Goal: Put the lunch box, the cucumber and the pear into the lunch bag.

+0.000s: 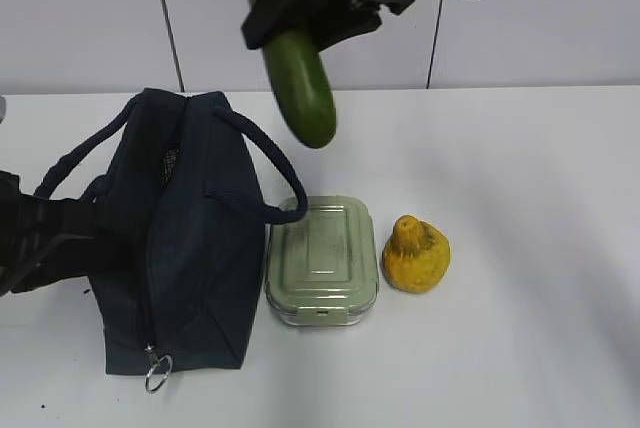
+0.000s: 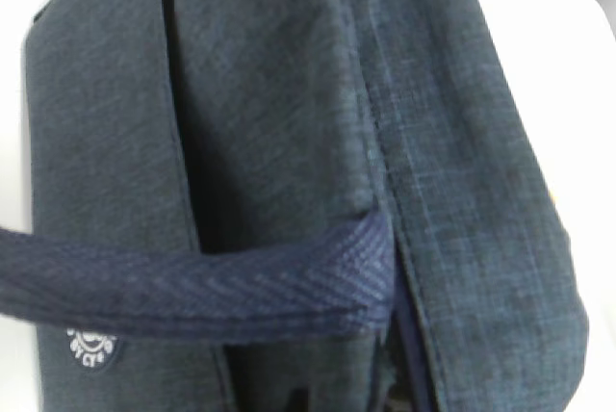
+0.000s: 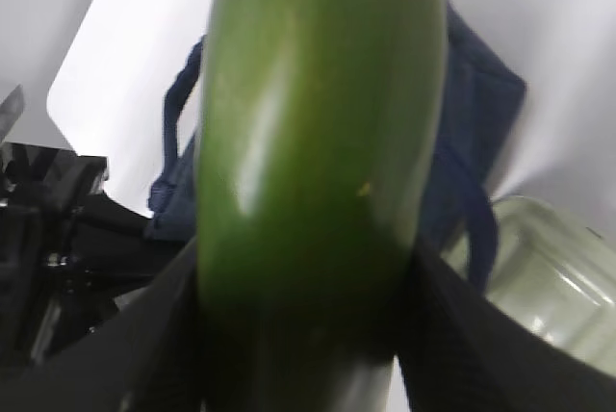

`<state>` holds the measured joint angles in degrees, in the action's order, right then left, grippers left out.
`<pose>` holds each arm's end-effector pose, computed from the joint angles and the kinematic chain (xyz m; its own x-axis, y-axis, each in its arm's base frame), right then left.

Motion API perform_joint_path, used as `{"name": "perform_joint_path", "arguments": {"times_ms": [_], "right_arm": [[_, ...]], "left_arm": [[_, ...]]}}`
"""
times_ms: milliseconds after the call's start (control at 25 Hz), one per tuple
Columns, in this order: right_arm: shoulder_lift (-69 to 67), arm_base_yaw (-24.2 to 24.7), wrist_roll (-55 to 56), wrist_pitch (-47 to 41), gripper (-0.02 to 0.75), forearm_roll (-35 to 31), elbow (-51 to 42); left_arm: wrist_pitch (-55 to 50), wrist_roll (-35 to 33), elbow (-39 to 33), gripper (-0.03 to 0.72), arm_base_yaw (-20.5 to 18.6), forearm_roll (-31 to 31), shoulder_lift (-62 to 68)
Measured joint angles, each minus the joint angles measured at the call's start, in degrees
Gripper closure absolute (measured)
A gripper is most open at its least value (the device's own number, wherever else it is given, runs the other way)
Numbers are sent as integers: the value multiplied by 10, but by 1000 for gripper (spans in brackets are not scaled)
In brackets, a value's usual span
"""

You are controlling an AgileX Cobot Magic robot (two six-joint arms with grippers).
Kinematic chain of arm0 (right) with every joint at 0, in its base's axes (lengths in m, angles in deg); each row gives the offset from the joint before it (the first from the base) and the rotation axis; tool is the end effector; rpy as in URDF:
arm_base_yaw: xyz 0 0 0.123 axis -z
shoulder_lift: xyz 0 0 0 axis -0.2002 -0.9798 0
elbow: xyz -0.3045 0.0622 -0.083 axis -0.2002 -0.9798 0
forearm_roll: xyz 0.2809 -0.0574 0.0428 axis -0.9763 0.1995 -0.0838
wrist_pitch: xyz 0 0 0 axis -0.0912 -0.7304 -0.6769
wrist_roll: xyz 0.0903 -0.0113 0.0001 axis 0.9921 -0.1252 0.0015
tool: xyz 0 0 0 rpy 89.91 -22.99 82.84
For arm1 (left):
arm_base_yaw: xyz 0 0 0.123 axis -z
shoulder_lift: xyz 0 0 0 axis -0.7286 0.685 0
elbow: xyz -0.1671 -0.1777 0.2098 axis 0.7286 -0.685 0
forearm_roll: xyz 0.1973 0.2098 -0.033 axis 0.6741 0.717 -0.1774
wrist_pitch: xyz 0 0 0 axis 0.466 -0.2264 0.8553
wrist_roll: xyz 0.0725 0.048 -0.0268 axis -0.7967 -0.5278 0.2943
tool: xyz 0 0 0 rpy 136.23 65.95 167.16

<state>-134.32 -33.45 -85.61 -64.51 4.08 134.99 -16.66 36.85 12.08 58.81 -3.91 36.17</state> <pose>0.4251 0.2289 0.3855 -0.8031 -0.3311 -0.4954 -0.5775 0.6372 0.5104 0.2151 -0.0894 0.2279 -0.8471 -0.0802 -0.5253 0.2499 0.8122 -0.5271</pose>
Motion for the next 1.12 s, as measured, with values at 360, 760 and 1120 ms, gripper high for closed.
{"name": "perform_joint_path", "arguments": {"times_ms": [360, 760, 1120], "right_arm": [[-15, -97, -52, 133, 343, -84, 1], [-137, -102, -57, 149, 343, -126, 1], [-148, -102, -57, 162, 304, -16, 1]], "left_arm": [[2, 0, 0, 704, 0, -5, 0], [3, 0, 0, 704, 0, -5, 0], [4, 0, 0, 705, 0, -7, 1]]}}
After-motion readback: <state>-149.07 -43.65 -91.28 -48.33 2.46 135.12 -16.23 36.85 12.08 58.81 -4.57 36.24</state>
